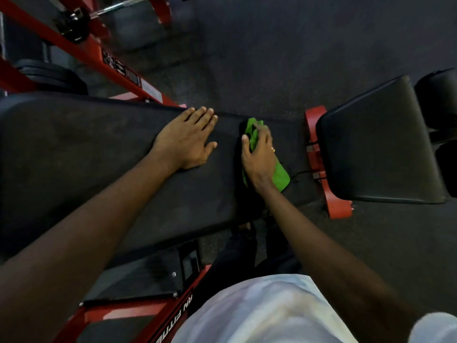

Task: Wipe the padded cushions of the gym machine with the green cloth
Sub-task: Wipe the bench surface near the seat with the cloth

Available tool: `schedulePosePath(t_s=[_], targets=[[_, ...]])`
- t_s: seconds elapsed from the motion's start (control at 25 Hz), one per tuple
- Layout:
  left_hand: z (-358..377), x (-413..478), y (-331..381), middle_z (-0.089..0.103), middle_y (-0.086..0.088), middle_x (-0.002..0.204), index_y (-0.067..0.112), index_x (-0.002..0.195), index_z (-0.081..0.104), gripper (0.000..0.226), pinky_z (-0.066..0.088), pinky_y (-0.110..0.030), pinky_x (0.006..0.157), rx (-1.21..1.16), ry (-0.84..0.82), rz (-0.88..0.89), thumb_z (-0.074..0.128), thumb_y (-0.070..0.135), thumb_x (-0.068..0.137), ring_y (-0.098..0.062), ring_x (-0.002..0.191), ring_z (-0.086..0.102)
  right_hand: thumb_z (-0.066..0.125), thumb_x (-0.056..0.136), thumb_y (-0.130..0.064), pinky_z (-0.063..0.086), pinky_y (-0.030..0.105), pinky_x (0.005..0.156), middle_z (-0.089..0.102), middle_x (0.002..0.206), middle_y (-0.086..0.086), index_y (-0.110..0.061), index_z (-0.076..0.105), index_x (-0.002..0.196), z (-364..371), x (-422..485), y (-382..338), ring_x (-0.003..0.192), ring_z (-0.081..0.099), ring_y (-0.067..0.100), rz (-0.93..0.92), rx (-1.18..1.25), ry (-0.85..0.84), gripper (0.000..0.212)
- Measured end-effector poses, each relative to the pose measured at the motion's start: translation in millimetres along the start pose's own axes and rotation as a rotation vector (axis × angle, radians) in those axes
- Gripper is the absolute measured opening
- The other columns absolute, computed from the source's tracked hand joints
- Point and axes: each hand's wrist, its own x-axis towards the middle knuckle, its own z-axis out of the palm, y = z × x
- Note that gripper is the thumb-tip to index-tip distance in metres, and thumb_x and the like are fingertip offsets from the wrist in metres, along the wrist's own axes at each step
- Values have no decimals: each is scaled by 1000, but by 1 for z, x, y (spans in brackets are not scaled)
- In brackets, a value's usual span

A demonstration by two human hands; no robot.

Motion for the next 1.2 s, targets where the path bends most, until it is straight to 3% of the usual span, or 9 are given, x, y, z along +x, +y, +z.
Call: schedulePosePath(t_s=[0.12, 0.24, 0.52, 0.68, 0.88, 1.0, 1.12, 1.2], targets=[[-1, 0, -1, 7, -13, 168, 8, 160, 6, 73, 8, -41, 126, -6, -4, -6, 14, 52, 103, -25, 155, 8, 50, 101, -43, 37, 35, 113, 39, 158, 7, -22, 47, 144, -7, -60, -10, 146, 39, 24, -205, 14, -79, 49], [0, 0, -1, 5, -12, 168, 8, 160, 4, 73, 7, -41, 126, -13, -14, 0, 12, 52, 103, -25, 156, 6, 53, 100, -38, 40, 34, 111, 44, 155, 6, -19, 51, 141, -2, -45, -12, 144, 43, 23, -286, 5, -47, 45], [1, 1, -1, 6, -12, 168, 8, 161, 5, 73, 8, -42, 126, -10, -22, 1, 12, 53, 103, -25, 155, 7, 52, 99, -45, 45, 42, 106, 49, 151, 5, -20, 51, 142, 19, 75, 0, 137, 49, 24, -79, -10, -40, 50], [2, 2, -2, 7, -13, 168, 8, 160, 5, 73, 8, -42, 126, -11, -3, -5, 13, 52, 103, -25, 156, 7, 53, 100, -40, 42, 40, 111, 48, 153, 6, -17, 50, 143, 10, 38, 1, 142, 44, 24, -97, 12, 14, 49], [3, 2, -2, 9, -14, 168, 7, 160, 7, 72, 9, -42, 126, -11, 6, 1, 15, 51, 104, -26, 155, 10, 57, 101, -36, 34, 24, 114, 46, 154, 5, -17, 52, 141, -3, -34, -2, 145, 41, 17, -282, 51, -91, 45], [3, 1, -2, 11, -14, 168, 7, 160, 9, 72, 11, -43, 126, 5, 13, -4, 16, 51, 104, -26, 155, 12, 56, 99, -39, 38, 31, 112, 51, 150, 4, -19, 55, 139, 7, 12, -8, 140, 46, 17, -221, 29, -29, 44], [3, 2, -2, 11, -14, 167, 7, 160, 9, 72, 11, -43, 126, 15, 6, 2, 15, 51, 103, -27, 155, 12, 43, 94, -56, 45, 39, 105, 55, 146, 2, -22, 56, 135, 15, 61, -19, 132, 53, 23, -20, -21, -13, 55], [3, 2, -1, 11, -14, 167, 7, 160, 10, 72, 12, -43, 125, 15, 4, 4, 16, 51, 103, -27, 155, 12, 42, 94, -59, 47, 38, 101, 58, 141, 0, -23, 58, 130, 20, 59, -35, 127, 57, 23, -20, -21, -10, 54]])
